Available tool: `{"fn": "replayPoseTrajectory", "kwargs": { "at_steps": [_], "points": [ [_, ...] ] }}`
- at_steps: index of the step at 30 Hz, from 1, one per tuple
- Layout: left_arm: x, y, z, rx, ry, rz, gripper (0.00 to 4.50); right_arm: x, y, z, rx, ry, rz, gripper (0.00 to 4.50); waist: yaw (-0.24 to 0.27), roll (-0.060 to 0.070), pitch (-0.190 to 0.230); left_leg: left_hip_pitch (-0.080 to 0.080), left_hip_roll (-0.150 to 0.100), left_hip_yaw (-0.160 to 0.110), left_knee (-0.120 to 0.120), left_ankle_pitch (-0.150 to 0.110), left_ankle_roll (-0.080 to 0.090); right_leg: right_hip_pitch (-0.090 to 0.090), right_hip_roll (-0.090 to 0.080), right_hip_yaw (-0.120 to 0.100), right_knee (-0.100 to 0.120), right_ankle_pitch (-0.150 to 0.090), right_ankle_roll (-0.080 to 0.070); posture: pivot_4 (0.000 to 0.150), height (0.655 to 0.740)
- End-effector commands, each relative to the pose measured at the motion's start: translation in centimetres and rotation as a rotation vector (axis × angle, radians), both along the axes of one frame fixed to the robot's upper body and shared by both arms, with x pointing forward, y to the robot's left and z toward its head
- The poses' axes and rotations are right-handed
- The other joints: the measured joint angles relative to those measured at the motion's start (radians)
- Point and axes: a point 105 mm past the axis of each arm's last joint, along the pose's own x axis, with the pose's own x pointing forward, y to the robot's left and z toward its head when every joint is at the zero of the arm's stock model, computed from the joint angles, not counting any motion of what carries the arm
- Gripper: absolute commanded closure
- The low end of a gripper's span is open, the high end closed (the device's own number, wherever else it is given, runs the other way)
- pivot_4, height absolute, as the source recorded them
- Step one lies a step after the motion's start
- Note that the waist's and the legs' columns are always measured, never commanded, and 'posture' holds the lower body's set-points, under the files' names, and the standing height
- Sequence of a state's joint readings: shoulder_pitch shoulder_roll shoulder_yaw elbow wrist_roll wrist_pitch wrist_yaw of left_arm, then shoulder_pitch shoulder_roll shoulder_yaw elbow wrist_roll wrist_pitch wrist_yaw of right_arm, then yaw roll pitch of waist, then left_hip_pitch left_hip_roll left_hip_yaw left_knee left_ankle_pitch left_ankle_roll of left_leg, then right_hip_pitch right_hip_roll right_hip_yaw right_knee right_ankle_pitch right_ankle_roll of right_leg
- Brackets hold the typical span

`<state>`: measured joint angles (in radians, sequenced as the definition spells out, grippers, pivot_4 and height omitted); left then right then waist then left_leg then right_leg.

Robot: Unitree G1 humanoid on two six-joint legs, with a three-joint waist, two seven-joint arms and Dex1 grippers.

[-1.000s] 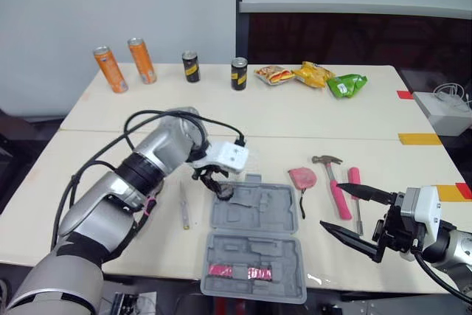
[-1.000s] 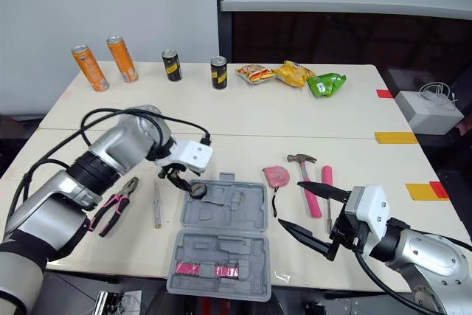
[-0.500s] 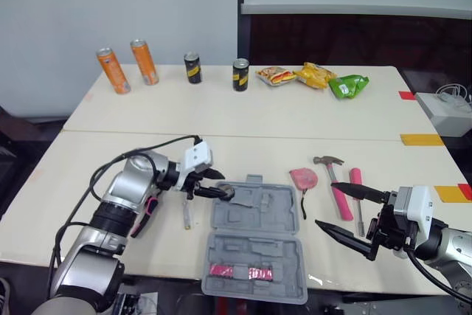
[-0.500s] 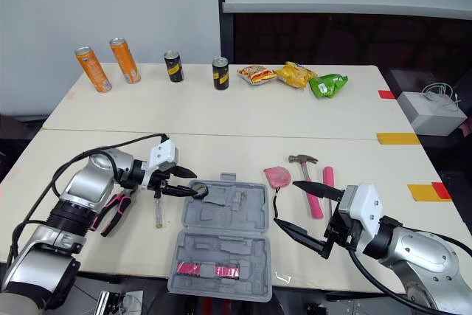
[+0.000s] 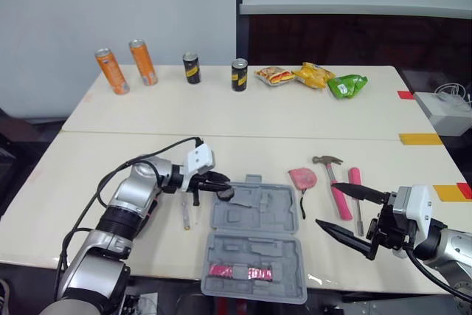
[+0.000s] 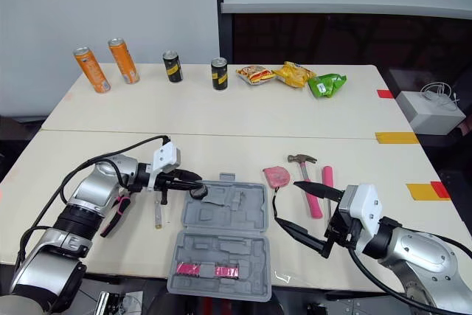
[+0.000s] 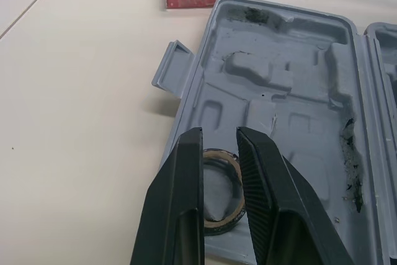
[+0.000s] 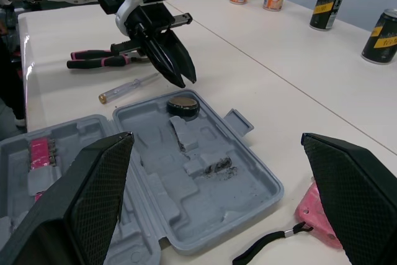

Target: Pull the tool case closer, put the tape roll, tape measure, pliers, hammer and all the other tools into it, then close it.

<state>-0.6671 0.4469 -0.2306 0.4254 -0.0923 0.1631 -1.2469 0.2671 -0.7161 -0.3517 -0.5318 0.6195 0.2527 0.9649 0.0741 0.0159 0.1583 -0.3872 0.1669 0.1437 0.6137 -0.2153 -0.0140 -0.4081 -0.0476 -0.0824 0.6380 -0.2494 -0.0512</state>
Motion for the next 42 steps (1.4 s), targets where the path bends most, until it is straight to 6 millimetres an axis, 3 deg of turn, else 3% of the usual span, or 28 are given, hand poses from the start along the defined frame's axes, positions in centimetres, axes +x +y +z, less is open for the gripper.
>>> {"fn": "replayPoseTrajectory", "kwargs": {
  "at_steps": [1,11,20,28,32,42],
  "points": [
    [0.2,0.0,0.4,-0.023,-0.025,-0.003,3.62,-0.3,0.4,0.7,0.003,-0.037,0.011,0.0,0.0,0.0,0.0,0.0,0.0,0.0,0.0,0.0,0.0,0.0,0.0,0.0,0.0,0.0,0.0,0.15,0.74],
    [-0.3,-0.6,-1.4,-0.012,-0.013,-0.033,3.62,-0.3,0.5,0.6,0.004,-0.037,0.01,0.0,0.0,0.0,0.0,0.0,0.0,0.0,0.0,0.0,0.0,0.0,0.0,0.0,0.0,0.0,0.0,0.15,0.74],
    [0.7,0.7,-4.8,0.148,-0.07,-0.012,3.62,-0.4,0.5,0.7,-0.005,-0.031,0.014,0.0,0.003,-0.001,-0.002,0.0,0.0,0.0,0.0,0.0,0.0,0.001,0.0,0.0,0.0,0.001,0.001,0.15,0.74],
    [0.8,1.1,-6.3,0.166,-0.083,-0.001,3.62,-0.3,0.4,0.6,-0.009,-0.021,0.016,0.0,0.0,0.0,-0.005,0.011,0.0,-0.001,-0.004,0.0,0.0,0.017,0.0,-0.001,-0.006,0.0,0.003,0.15,0.74],
    [0.8,0.2,-4.9,0.036,-0.067,0.014,3.62,-0.2,0.6,0.5,-0.001,-0.013,0.024,0.0,0.002,0.001,-0.007,0.012,-0.001,-0.001,-0.004,0.0,0.0,0.018,0.0,-0.001,-0.007,0.0,0.003,0.15,0.74],
    [-0.2,0.7,1.5,-0.265,-0.061,0.127,3.62,0.6,0.9,0.6,0.022,-0.009,0.054,0.0,-0.001,0.0,-0.006,0.009,-0.001,-0.002,-0.004,0.0,0.0,0.015,-0.001,-0.002,-0.006,-0.003,-0.003,0.15,0.74]
  ]
}}
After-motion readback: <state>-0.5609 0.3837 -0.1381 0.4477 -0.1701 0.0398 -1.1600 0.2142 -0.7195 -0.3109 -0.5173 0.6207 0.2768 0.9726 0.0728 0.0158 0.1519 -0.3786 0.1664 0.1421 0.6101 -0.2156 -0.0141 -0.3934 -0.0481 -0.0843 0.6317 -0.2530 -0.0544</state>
